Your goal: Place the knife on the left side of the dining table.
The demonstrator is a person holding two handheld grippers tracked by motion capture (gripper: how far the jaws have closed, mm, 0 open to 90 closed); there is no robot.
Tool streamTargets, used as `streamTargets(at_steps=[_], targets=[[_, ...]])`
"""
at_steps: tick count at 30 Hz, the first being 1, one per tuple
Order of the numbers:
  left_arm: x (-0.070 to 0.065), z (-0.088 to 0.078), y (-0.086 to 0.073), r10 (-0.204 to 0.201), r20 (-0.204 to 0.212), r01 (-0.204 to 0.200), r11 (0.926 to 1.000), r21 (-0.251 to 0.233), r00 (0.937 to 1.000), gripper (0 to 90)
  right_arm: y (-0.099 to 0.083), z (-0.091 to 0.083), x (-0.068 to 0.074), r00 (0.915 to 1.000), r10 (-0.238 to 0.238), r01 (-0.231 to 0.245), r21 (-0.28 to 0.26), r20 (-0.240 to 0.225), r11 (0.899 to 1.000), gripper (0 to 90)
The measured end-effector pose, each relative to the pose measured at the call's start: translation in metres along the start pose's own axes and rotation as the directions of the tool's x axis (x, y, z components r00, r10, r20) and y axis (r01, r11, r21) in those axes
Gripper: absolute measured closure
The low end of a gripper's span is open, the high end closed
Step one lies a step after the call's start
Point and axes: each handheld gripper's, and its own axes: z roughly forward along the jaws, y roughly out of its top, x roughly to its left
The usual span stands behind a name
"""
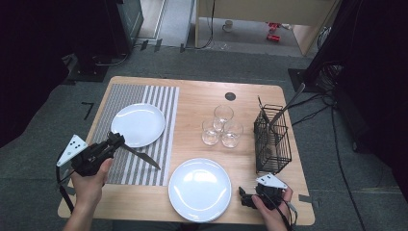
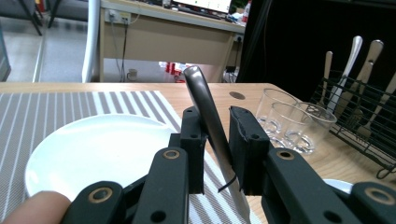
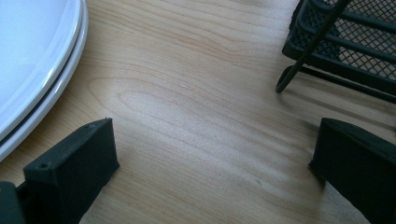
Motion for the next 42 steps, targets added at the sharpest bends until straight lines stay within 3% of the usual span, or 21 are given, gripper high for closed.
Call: streamTargets(at_steps=[8,11,16,24,34,37,41,42], targets=[[0.015,-0.009,-0.013,-0.007,0.008,0.007,0.9996,-0.029,0.9999,74.7,0.0,0.0,0.0,1.0,-0.002,0.002,-0.001,0.001,1.0,0.0],[0.02,-0.011,-0.018,-0.027,-0.001,0.027,0.9991,-0.032,0.9996,73.8,0.0,0.0,0.0,1.0,-0.002,0.002,-0.001,0.001,1.0,0.0],[0.032,-0.014,-0.026,-0.095,-0.022,0.095,0.9952,-0.025,0.9952,73.0,0.0,0.0,0.0,1.0,-0.002,0.002,-0.001,0.001,1.0,0.0],[0.047,-0.018,-0.04,-0.114,-0.053,0.113,0.9934,-0.019,0.9921,68.2,0.0,0.0,0.0,1.0,-0.002,0.002,-0.001,0.002,1.0,0.0],[0.067,-0.019,-0.057,-0.195,-0.062,0.196,0.9803,0.021,0.9789,63.9,0.0,0.0,0.0,1.0,-0.002,0.002,-0.001,0.001,1.0,0.0],[0.074,-0.016,-0.063,-0.228,-0.052,0.23,0.9725,0.036,0.9723,60.8,0.0,0.0,0.0,1.0,-0.002,0.002,-0.001,0.001,1.0,0.0],[0.078,-0.014,-0.069,-0.249,-0.085,0.255,0.9651,0.061,0.9647,57.8,0.0,0.0,0.0,1.0,-0.002,0.002,-0.001,0.001,1.0,0.0],[0.078,-0.014,-0.069,-0.244,-0.092,0.251,0.9658,0.066,0.9653,57.8,0.0,0.0,0.0,1.0,-0.002,0.002,-0.001,0.001,1.0,0.0]])
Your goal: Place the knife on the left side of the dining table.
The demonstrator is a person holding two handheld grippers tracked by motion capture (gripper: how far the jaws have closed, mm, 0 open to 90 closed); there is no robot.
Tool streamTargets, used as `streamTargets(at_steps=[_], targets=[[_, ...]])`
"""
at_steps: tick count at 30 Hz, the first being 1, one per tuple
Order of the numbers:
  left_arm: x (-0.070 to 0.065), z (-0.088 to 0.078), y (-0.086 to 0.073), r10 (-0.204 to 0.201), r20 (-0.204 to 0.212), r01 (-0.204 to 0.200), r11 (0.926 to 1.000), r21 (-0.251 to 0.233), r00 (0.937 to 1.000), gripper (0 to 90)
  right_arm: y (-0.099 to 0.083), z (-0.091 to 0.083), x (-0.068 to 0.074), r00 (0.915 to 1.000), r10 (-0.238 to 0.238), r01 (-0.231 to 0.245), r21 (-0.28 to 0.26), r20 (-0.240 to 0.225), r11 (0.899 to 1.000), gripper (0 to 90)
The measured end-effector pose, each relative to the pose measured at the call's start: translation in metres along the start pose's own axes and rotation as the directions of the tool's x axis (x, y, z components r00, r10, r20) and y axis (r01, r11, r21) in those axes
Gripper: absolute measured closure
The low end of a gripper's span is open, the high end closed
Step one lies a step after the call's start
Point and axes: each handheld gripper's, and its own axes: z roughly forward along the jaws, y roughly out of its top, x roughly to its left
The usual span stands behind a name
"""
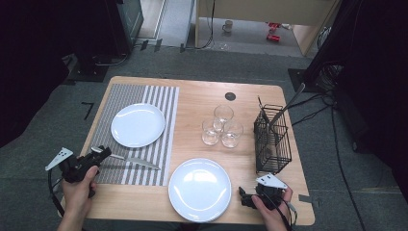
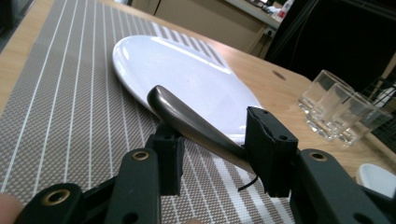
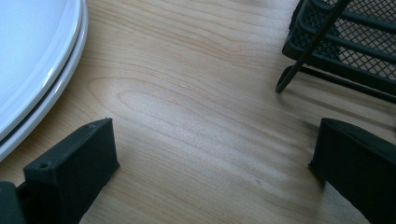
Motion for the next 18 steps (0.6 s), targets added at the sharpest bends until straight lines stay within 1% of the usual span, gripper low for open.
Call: streamTargets(at_steps=[2,4,5,8,13,18], targets=[[-0.0013,0.0006,-0.0001,0.011,-0.012,-0.011,0.9999,0.001,0.9999,56.6,0.0,0.0,0.0,1.0,0.0,0.0,0.0,0.0,1.0,0.0],[-0.0021,0.0018,-0.0007,0.018,-0.036,-0.018,0.9997,0.018,0.9992,55.0,0.0,0.0,0.0,1.0,0.0,0.0,0.0,0.0,1.0,0.0],[-0.0021,0.0023,-0.0009,0.016,-0.048,-0.015,0.9995,0.027,0.9987,54.1,0.0,0.0,0.0,1.0,0.0,0.0,0.0,0.0,1.0,0.0],[-0.0023,0.0027,-0.0008,0.011,-0.068,-0.008,0.9992,0.039,0.9976,52.9,0.0,0.0,0.0,1.0,0.0,0.0,0.0,0.0,1.0,0.0],[-0.001,0.0026,-0.0007,-0.001,-0.084,0.005,0.9985,0.055,0.9965,51.1,0.0,0.0,0.0,1.0,0.0,0.0,0.0,0.0,1.0,0.0],[-0.0022,0.003,-0.001,0.015,-0.117,-0.007,0.9979,0.065,0.9931,48.8,0.0,0.0,0.0,1.0,0.0,0.0,0.0,0.0,1.0,0.0]])
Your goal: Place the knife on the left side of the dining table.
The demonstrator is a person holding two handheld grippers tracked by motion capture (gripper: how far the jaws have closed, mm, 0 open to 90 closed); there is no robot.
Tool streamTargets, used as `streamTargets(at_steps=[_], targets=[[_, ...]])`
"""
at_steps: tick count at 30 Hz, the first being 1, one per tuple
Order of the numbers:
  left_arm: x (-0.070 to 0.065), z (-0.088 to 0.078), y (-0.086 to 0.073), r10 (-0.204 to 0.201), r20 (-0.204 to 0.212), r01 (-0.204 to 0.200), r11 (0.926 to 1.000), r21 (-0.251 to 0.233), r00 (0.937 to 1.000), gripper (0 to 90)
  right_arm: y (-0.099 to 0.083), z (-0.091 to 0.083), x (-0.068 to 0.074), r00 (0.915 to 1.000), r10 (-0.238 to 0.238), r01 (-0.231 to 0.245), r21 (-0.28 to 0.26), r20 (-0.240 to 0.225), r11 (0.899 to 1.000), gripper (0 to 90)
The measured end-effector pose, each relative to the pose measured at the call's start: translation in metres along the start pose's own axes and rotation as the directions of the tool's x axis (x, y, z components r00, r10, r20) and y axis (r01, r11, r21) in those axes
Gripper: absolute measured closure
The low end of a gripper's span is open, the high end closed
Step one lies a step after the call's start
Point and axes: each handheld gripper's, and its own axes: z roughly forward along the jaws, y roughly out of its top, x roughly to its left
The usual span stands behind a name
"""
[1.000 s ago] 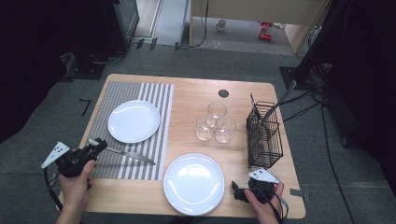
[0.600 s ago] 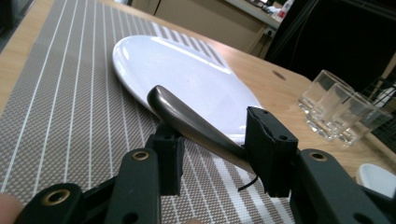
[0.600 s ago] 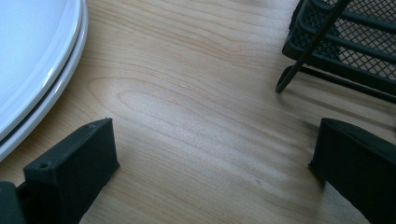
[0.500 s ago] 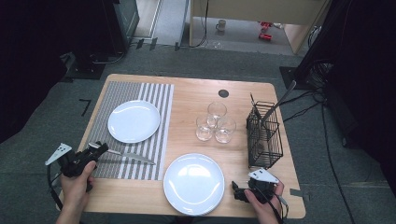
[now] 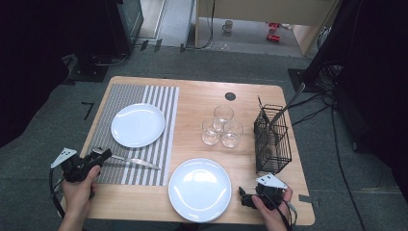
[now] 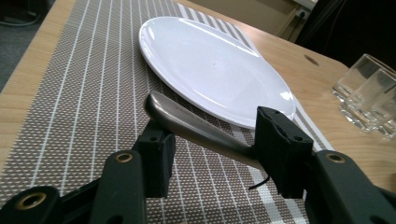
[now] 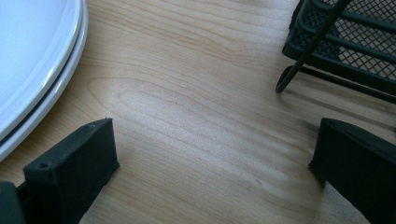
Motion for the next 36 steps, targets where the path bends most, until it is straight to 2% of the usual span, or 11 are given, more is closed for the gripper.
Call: streamTargets(at_steps=[13,20,21,23,25,28,30,31,32,33,36], targets=[[0.003,-0.002,-0.001,-0.034,-0.061,0.037,0.9976,0.059,0.9976,42.8,0.0,0.0,0.0,1.0,-0.002,0.002,-0.001,0.0,1.0,0.0],[0.002,-0.001,-0.001,-0.018,-0.111,0.026,0.9973,0.07,0.9937,38.9,0.0,0.0,0.0,1.0,0.0,0.0,0.0,-0.001,1.0,0.0],[0.001,-0.001,-0.001,0.0,-0.134,0.01,0.9973,0.073,0.9909,38.1,0.0,0.0,0.0,1.0,-0.001,0.001,0.0,-0.002,1.0,0.0],[-0.003,0.0,-0.002,0.065,-0.204,-0.045,0.994,0.1,0.9768,37.8,0.0,0.0,0.0,1.0,-0.001,0.001,0.0,-0.002,1.0,0.0],[-0.003,0.001,-0.002,0.074,-0.22,-0.051,0.9925,0.111,0.9727,37.1,0.0,0.0,0.0,1.0,-0.001,0.001,0.0,-0.002,1.0,0.0],[-0.007,0.003,-0.003,0.104,-0.264,-0.073,0.9897,0.123,0.9589,36.3,0.0,0.0,0.0,1.0,-0.001,0.001,0.0,-0.002,1.0,0.0],[-0.008,0.003,-0.003,0.112,-0.275,-0.082,0.9897,0.118,0.9549,35.9,0.0,0.0,0.0,1.0,-0.001,0.001,0.0,-0.002,1.0,0.0],[-0.009,0.002,-0.003,0.123,-0.288,-0.096,0.9896,0.107,0.9497,35.8,0.0,0.0,0.0,1.0,-0.002,0.002,0.0,-0.002,1.0,0.0],[-0.011,0.002,-0.003,0.145,-0.309,-0.117,0.9873,0.108,0.9399,35.8,0.0,0.0,0.0,1.0,-0.002,0.002,0.0,-0.002,1.0,0.0],[-0.012,0.002,-0.003,0.156,-0.317,-0.128,0.9858,0.109,0.9354,36.4,0.0,0.0,0.0,1.0,-0.002,0.002,0.0,-0.002,1.0,0.0],[-0.02,0.008,-0.003,0.194,-0.29,-0.166,0.979,0.119,0.9372,38.1,0.0,0.0,0.0,1.0,-0.001,0.001,0.0,-0.003,1.0,0.0]])
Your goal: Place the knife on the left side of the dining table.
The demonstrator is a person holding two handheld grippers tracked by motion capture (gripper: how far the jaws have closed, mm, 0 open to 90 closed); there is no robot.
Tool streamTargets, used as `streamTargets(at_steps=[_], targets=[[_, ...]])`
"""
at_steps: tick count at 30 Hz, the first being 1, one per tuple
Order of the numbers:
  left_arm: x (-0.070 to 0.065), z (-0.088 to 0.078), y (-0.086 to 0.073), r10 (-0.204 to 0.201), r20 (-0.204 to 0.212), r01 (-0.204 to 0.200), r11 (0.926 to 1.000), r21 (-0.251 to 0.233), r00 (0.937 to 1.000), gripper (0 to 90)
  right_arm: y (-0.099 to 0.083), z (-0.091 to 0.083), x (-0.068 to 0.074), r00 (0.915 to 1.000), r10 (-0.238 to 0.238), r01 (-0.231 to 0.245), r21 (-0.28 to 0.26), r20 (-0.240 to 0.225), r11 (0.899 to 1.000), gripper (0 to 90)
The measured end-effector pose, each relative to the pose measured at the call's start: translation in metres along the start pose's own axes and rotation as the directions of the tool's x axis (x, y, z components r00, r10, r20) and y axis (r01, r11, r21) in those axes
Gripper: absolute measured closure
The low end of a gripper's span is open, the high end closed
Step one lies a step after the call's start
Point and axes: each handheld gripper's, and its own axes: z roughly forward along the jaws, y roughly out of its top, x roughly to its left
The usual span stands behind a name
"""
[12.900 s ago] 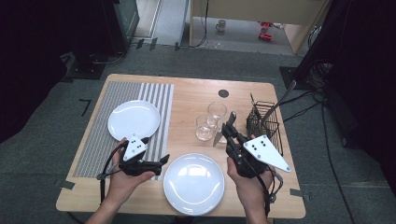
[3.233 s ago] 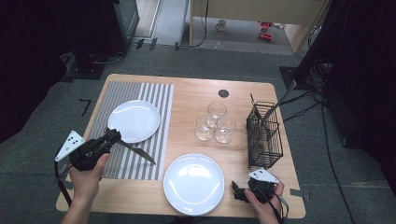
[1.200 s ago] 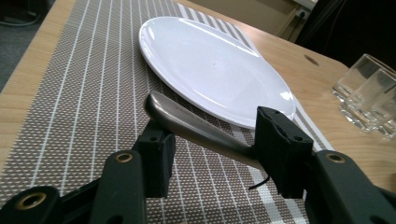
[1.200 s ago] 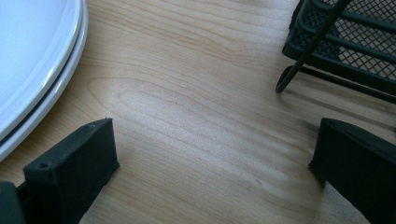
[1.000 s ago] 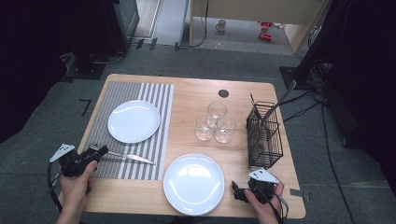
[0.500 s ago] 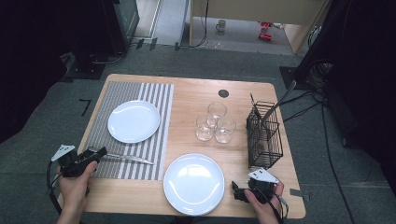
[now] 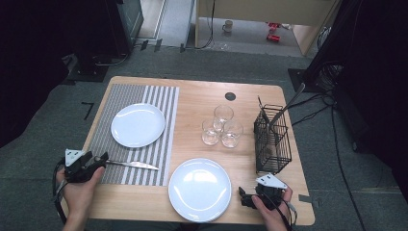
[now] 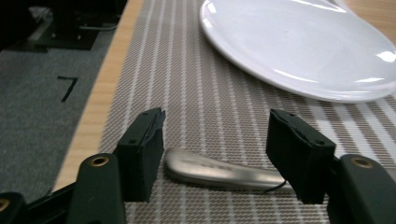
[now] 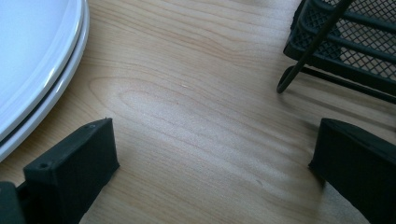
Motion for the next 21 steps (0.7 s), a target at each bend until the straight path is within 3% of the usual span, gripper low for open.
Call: streamTargets(at_steps=[2,5,6,7,8,9,21], targets=[[-0.011,0.005,0.002,0.04,0.023,-0.04,0.9991,0.011,0.9989,38.0,0.0,0.0,0.0,1.0,0.0,0.0,0.0,0.0,1.0,0.0],[-0.022,0.016,0.005,0.078,0.026,-0.079,0.9958,0.045,0.9966,37.8,0.0,0.0,0.0,1.0,-0.001,0.001,0.001,0.001,1.0,0.0],[-0.024,0.02,0.005,0.089,0.028,-0.091,0.9934,0.07,0.9957,37.7,0.0,0.0,0.0,1.0,-0.001,0.001,0.0,0.001,1.0,0.0],[-0.027,0.025,0.005,0.124,0.018,-0.125,0.9847,0.122,0.9922,37.8,0.0,0.0,0.0,1.0,-0.001,0.001,0.0,0.001,1.0,0.0],[-0.027,0.025,0.005,0.124,0.018,-0.125,0.9847,0.122,0.9922,37.9,0.0,0.0,0.0,1.0,-0.001,0.001,0.0,0.001,1.0,0.0],[-0.029,0.025,0.004,0.147,0.021,-0.148,0.9798,0.134,0.989,38.0,0.0,0.0,0.0,1.0,0.0,0.0,0.0,0.0,1.0,0.0],[-0.028,0.018,-0.001,0.14,0.043,-0.145,0.9801,0.135,0.9892,39.2,0.0,0.0,0.0,1.0,0.0,0.0,0.0,0.0,1.0,0.0]])
